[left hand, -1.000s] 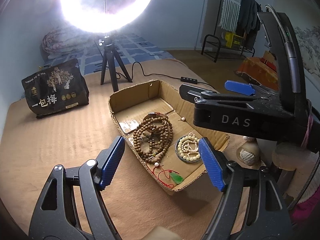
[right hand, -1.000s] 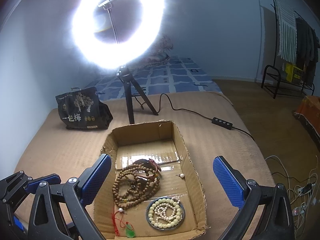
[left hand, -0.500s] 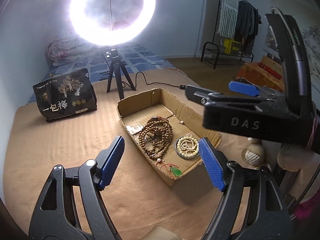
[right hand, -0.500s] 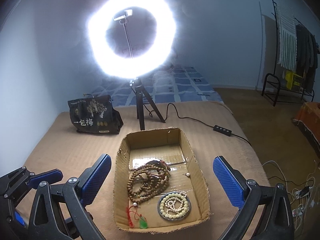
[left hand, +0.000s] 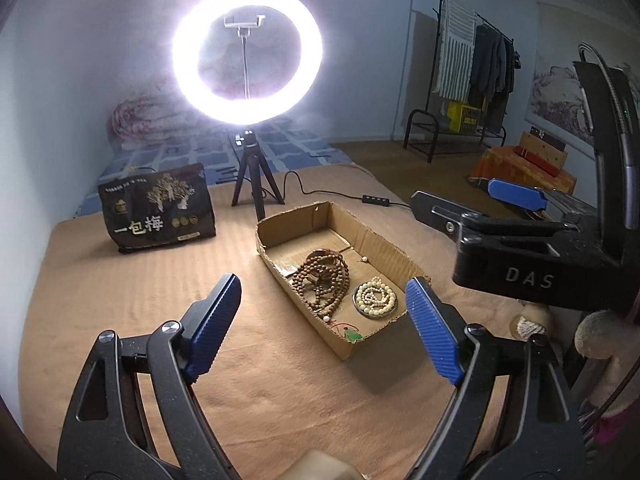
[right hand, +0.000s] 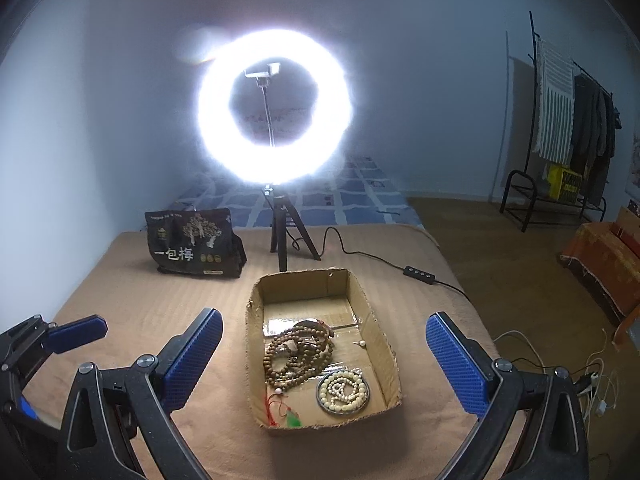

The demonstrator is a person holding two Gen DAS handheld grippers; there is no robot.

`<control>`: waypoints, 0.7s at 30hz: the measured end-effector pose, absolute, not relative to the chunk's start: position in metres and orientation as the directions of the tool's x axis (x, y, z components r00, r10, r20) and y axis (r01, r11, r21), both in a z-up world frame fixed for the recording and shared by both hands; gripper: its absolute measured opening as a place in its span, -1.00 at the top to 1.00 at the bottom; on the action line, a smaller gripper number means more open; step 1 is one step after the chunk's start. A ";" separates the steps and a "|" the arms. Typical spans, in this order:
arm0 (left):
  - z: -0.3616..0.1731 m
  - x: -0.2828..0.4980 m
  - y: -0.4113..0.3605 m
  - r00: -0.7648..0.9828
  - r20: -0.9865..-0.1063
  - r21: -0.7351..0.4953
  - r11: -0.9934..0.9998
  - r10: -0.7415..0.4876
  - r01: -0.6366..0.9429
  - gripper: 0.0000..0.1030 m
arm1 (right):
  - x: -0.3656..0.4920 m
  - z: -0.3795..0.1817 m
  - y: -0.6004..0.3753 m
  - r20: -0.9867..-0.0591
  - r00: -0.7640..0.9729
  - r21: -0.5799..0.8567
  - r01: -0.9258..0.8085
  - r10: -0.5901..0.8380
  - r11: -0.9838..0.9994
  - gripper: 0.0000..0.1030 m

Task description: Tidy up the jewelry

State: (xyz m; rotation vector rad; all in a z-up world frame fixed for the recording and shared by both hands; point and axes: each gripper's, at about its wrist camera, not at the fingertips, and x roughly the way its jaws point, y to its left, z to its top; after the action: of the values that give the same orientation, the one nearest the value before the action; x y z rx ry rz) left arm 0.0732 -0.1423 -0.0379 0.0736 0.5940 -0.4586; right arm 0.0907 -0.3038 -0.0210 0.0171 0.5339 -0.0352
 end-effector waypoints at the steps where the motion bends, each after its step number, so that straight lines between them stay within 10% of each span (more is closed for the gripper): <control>1: -0.037 0.071 -0.140 0.733 -0.553 -0.066 0.898 -0.396 0.435 -0.68 | 0.088 -0.019 -0.303 -0.506 0.862 0.006 0.039 -0.030 0.999 -0.99; 21: -0.025 0.039 -0.130 0.795 -0.521 0.033 0.924 -0.309 0.381 -0.87 | 0.040 -0.014 -0.310 -0.476 0.877 0.008 0.079 -0.066 0.997 -0.99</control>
State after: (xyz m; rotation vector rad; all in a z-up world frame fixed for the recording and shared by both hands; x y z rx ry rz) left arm 0.0394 -0.1302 -0.0252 0.1389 0.5353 -0.3717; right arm 0.0404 -0.3105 -0.0138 0.0275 0.4958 -0.0759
